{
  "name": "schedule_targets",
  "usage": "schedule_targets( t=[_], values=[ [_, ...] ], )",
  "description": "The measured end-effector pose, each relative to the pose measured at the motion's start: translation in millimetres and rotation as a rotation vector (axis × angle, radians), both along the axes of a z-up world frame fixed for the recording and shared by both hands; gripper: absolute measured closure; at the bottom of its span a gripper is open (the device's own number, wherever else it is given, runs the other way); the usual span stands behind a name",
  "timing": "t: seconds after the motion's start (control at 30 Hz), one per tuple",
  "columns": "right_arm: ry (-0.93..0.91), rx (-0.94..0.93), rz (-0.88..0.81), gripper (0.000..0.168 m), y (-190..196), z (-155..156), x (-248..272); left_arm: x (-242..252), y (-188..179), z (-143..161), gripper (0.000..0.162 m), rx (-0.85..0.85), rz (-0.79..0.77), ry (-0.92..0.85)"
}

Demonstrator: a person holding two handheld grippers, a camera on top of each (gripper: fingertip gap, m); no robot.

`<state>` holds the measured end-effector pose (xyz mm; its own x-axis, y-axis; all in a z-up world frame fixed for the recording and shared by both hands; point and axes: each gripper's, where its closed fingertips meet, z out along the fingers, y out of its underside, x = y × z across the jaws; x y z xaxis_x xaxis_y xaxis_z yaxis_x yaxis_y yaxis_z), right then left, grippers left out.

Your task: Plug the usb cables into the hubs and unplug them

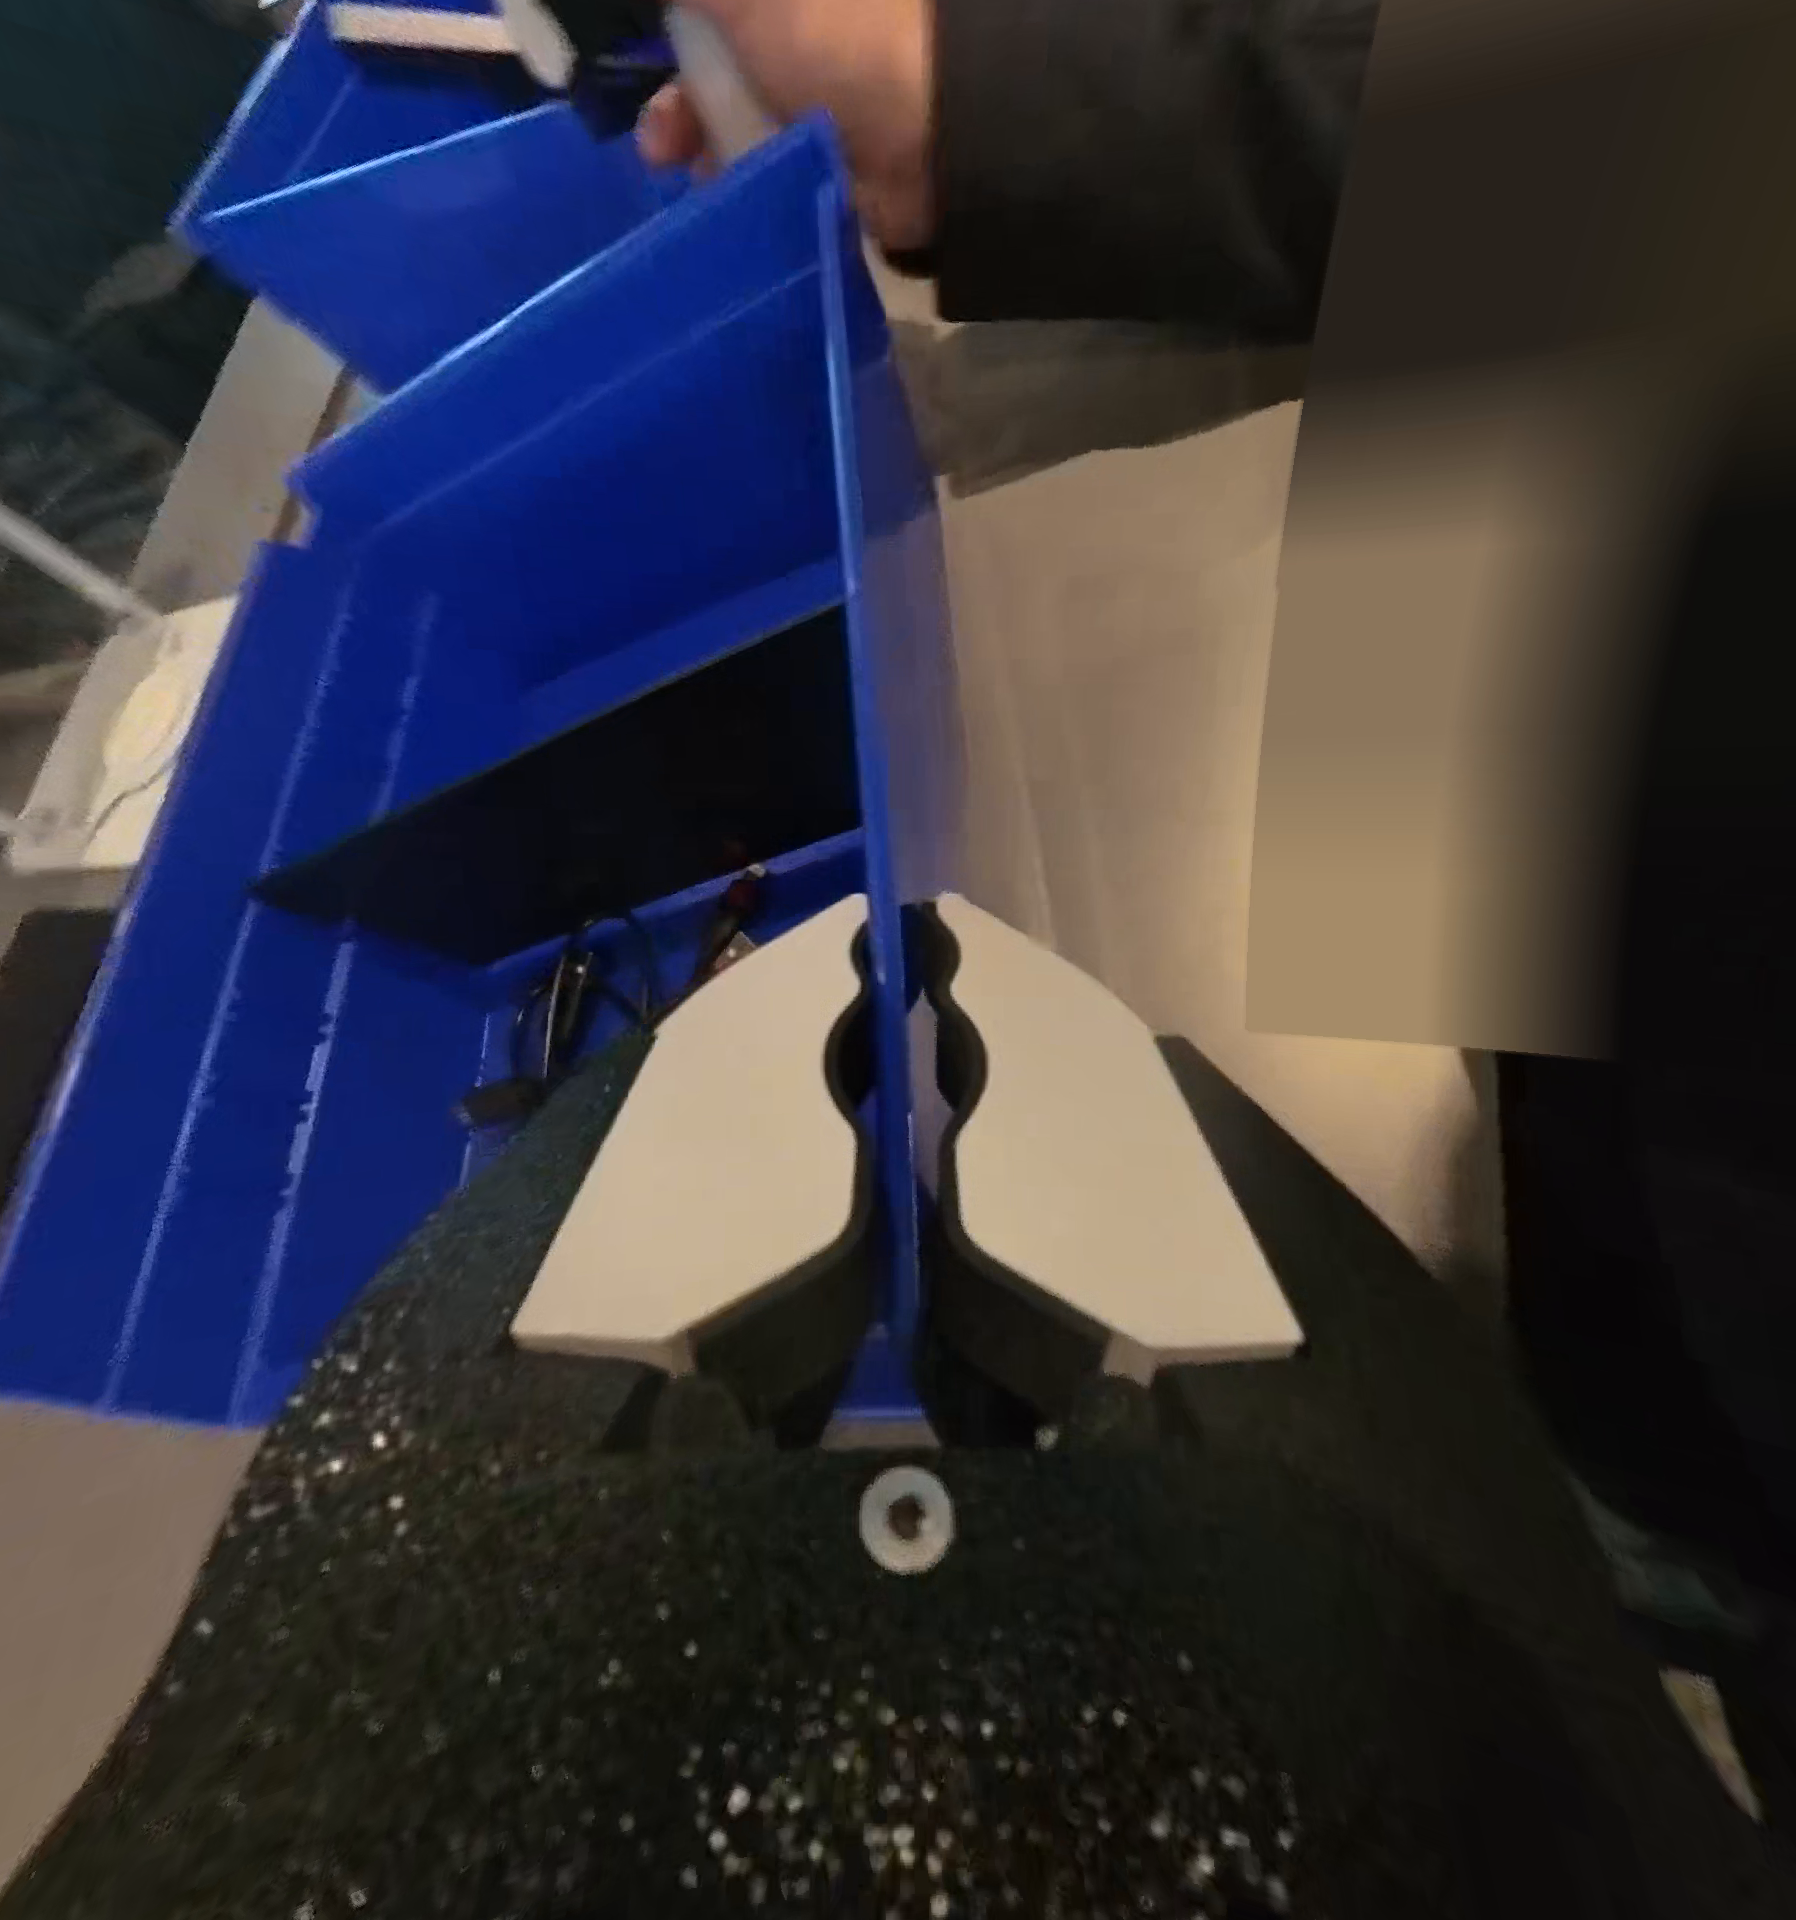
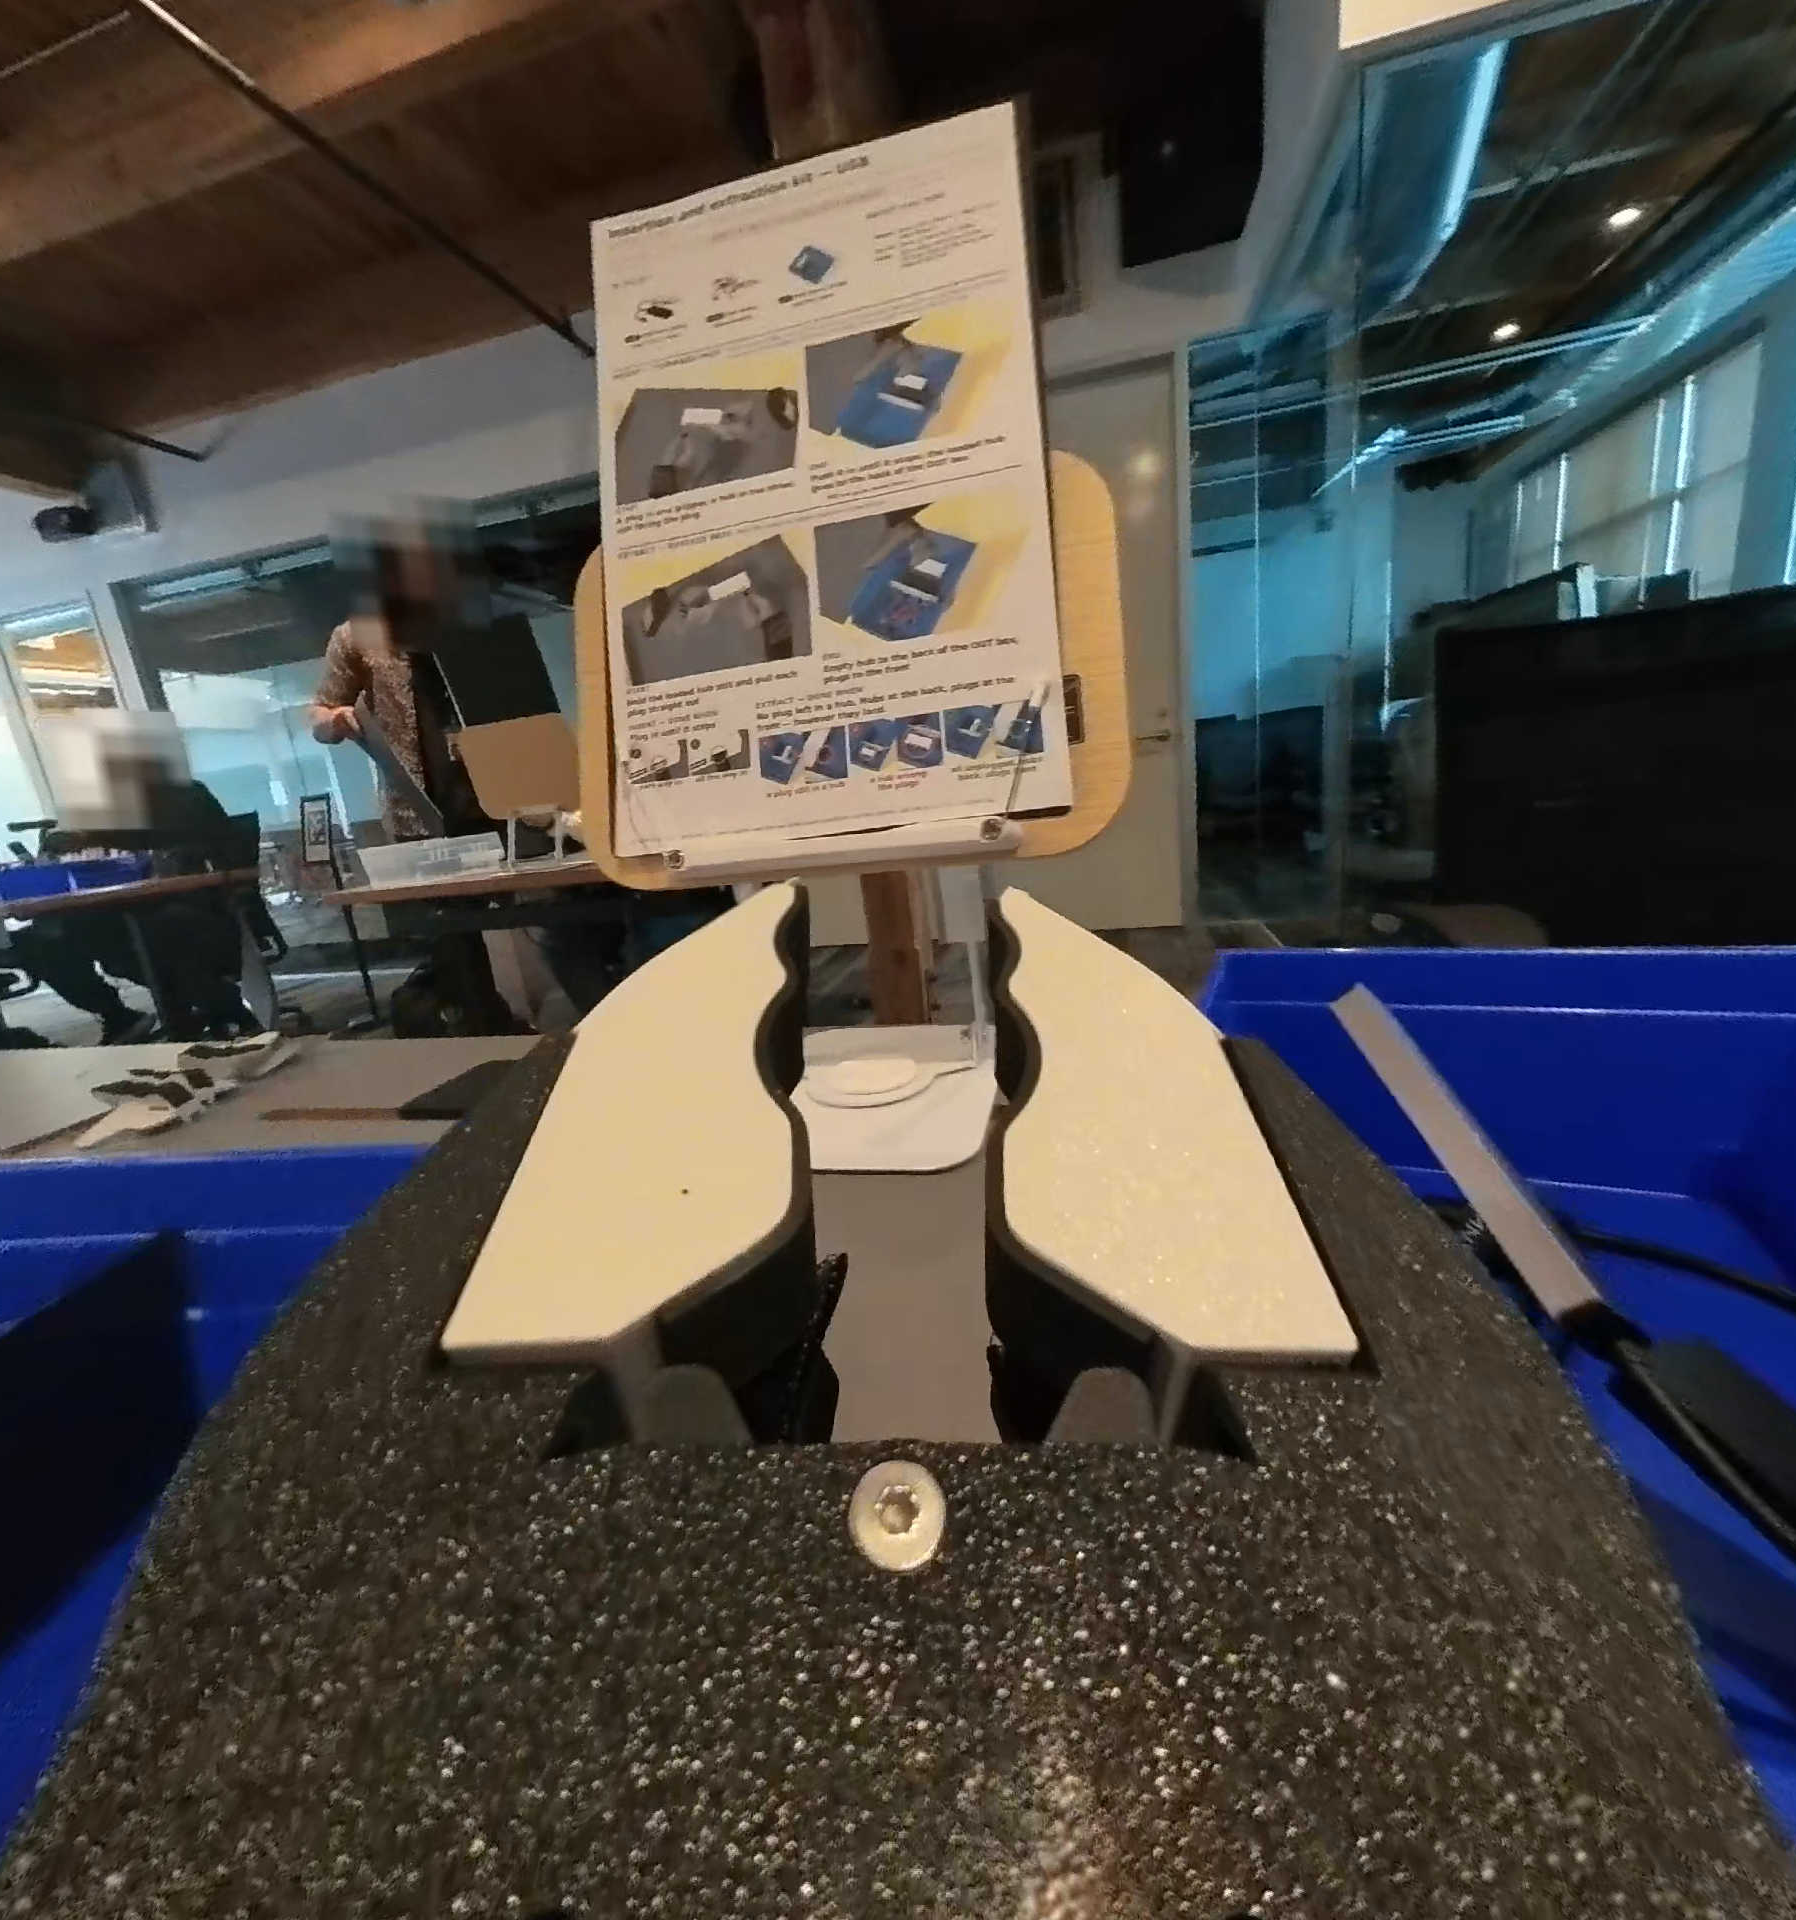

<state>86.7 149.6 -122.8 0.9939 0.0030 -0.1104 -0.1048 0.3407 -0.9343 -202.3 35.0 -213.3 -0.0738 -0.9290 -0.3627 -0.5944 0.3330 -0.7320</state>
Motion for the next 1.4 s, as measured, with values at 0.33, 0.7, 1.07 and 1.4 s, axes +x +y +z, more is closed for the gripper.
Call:
schedule_targets(
  t=[0.33,0.7,1.07,1.4],
  values=[
    [-0.01,0.018,-0.058,0.133,-5.2,4.2,12.9,8.7,-8.1,-21.2,0.155,-0.017,-0.114,-0.048],
    [-0.139,-0.155,-0.305,0.113,-54.6,41.4,102.0,-10.9,34.6,28.3,0.075,-0.037,0.194,-0.328],
    [-0.083,-1.082,-0.139,0.135,9.1,-78.6,254.6,-66.9,66.6,55.7,0.082,-0.119,0.35,-0.548],
    [-0.122,-1.491,-0.113,0.127,20.8,-123.9,269.0,-90.8,72.9,57.7,0.087,-0.1,0.43,-0.587]
  ],
)
